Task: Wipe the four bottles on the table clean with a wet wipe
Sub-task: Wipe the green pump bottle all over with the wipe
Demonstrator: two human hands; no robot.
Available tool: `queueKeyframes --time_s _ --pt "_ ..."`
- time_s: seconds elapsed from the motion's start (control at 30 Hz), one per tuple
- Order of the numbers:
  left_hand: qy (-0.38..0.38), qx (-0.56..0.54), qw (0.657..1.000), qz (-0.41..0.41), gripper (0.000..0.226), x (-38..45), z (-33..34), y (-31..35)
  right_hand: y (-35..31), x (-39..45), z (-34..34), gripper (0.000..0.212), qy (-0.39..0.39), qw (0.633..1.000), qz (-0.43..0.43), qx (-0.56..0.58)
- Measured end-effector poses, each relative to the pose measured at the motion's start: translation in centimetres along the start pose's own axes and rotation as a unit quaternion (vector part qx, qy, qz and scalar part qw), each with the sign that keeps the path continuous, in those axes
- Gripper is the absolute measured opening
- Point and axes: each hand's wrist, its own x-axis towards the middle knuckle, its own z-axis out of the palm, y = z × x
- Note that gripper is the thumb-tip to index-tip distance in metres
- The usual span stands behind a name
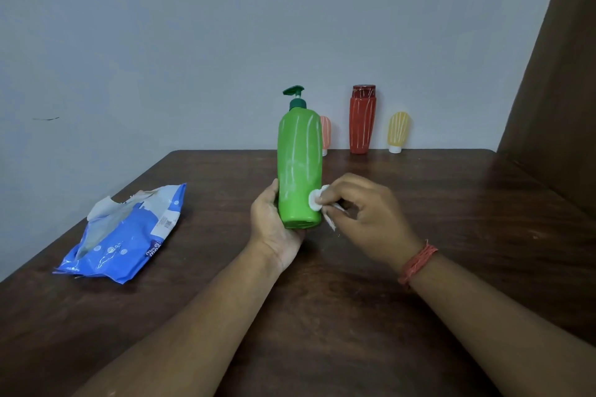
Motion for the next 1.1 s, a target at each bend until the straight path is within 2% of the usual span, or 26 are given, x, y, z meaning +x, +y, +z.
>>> queueKeyframes --time_s 0.1,0.27,0.43,0.63,0.87,1.0,1.1 --pt "-0.003 0.002 1.000 -0.010 0.051 0.0 -0.2 0.3 0.1 -0.1 -0.1 0.010 -0.048 0.999 0.004 0.010" --pt "-0.008 0.035 0.998 -0.049 0.047 -0.2 0.2 -0.3 0.6 0.1 0.7 0.013 0.078 0.996 0.045 -0.003" --pt "-0.047 0.049 0.996 -0.059 0.055 -0.6 0.0 0.1 0.9 -0.1 0.0 0.011 0.018 0.999 0.029 -0.013" --pt "-0.115 0.143 0.978 -0.102 0.060 -0.9 0.5 -0.2 2.2 0.8 -1.1 0.017 0.152 0.984 0.089 -0.036" --pt "-0.140 0.175 0.971 -0.086 0.059 -1.0 0.3 -0.2 2.3 0.5 -1.6 0.014 0.161 0.980 0.119 -0.004" --pt "-0.168 0.244 0.951 -0.087 0.060 -1.4 0.8 -0.8 3.9 1.3 -3.7 0.019 0.277 0.943 0.184 0.003" --pt "-0.198 0.282 0.937 -0.064 0.057 -1.6 1.1 -1.1 4.7 1.1 -4.8 0.018 0.307 0.928 0.209 -0.001"
